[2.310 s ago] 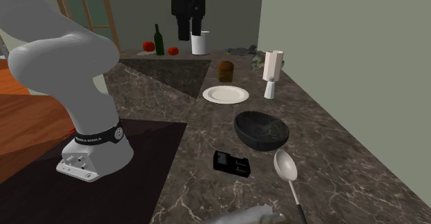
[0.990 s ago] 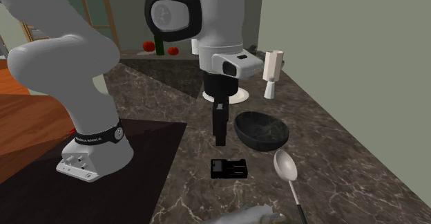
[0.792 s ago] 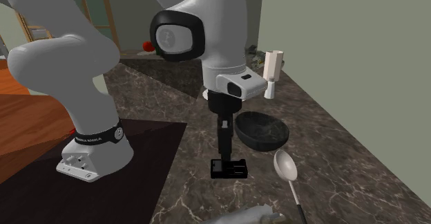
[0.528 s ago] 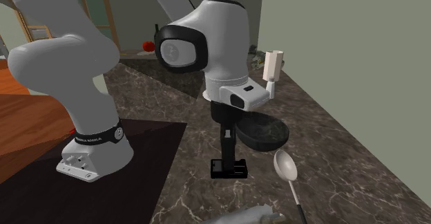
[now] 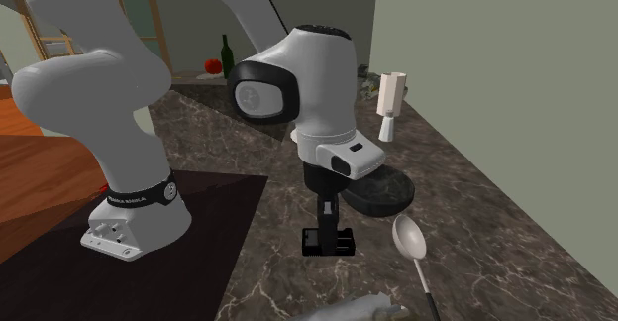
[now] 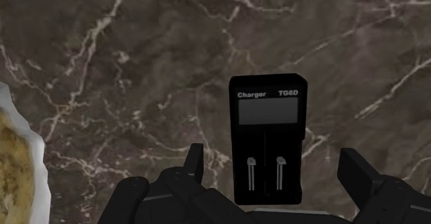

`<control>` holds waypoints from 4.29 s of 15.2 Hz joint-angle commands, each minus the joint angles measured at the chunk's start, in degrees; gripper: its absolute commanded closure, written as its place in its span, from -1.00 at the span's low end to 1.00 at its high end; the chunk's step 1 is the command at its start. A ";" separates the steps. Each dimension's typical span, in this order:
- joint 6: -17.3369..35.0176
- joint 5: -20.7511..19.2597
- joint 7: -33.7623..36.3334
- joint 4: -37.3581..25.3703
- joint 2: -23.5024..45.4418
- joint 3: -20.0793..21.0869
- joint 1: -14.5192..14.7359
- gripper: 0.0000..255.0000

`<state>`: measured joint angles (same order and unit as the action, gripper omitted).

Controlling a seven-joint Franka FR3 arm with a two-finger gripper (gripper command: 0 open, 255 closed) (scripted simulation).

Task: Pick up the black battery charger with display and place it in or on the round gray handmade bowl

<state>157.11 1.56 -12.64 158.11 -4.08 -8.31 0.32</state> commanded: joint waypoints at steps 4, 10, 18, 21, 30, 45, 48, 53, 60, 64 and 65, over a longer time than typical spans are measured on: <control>0.08 0.03 -0.02 -0.01 0.08 0.00 0.01 -1.00; 0.08 0.04 -0.01 -0.03 0.10 0.01 0.02 1.00; -6.28 0.68 0.45 2.02 -6.61 0.24 0.25 -1.00; -3.14 1.80 -0.34 2.22 -3.64 0.08 0.75 -1.00; 1.57 4.32 -2.12 2.22 1.16 -0.03 1.59 -1.00; -0.48 3.08 -1.16 2.23 -0.94 -0.02 1.30 1.00; -3.59 1.64 -0.05 2.10 -3.98 0.13 0.83 1.00; -8.83 0.06 1.24 1.53 -8.69 0.48 0.18 1.00; -16.08 -1.16 2.36 0.02 -14.48 0.99 -0.45 1.00; -20.13 -1.56 2.79 -1.18 -17.34 1.25 -0.69 1.00; -21.13 -1.64 2.88 -1.52 -18.00 1.31 -0.74 1.00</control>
<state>136.96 0.04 -9.73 156.91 -21.46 -6.97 -0.31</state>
